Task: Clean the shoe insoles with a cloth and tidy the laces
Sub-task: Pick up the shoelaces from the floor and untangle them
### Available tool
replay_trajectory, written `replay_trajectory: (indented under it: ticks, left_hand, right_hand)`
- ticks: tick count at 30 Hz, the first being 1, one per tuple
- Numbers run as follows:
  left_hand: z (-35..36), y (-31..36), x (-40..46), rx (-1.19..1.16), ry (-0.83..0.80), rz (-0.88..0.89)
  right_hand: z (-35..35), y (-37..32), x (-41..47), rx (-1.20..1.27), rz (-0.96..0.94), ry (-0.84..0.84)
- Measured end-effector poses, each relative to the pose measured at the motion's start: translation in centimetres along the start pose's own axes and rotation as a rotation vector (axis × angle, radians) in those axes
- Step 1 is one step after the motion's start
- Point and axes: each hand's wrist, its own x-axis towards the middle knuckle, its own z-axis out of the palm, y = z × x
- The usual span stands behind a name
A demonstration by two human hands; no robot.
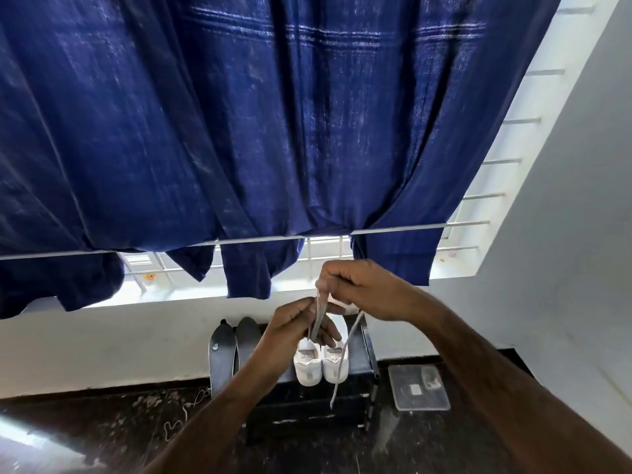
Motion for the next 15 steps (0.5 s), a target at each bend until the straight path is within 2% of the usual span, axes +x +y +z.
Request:
replay_trajectory:
  ticks: [5, 7, 12, 15]
  left_hand:
    - [0.8, 1.4, 0.3, -0.206, 0.024, 0.049]
    - [0.8, 2.0, 0.4, -0.231, 0.029, 0.058]
    - [0.5, 2.5, 0.8, -0.274, 0.098, 0.129]
    - [-0.4, 1.7, 1.6, -0.15, 0.209, 0.156]
  right_hand:
    - [0.5, 2.7, 1.1, 0.17, 0.057, 0.153]
    - [2.0, 4.1, 0.8, 0.209, 0.094, 0.163]
    - [5.8, 5.3, -1.7, 0.185, 0.131, -0.021]
    - [6.4, 5.2, -3.0, 0.155, 0.131, -0.12]
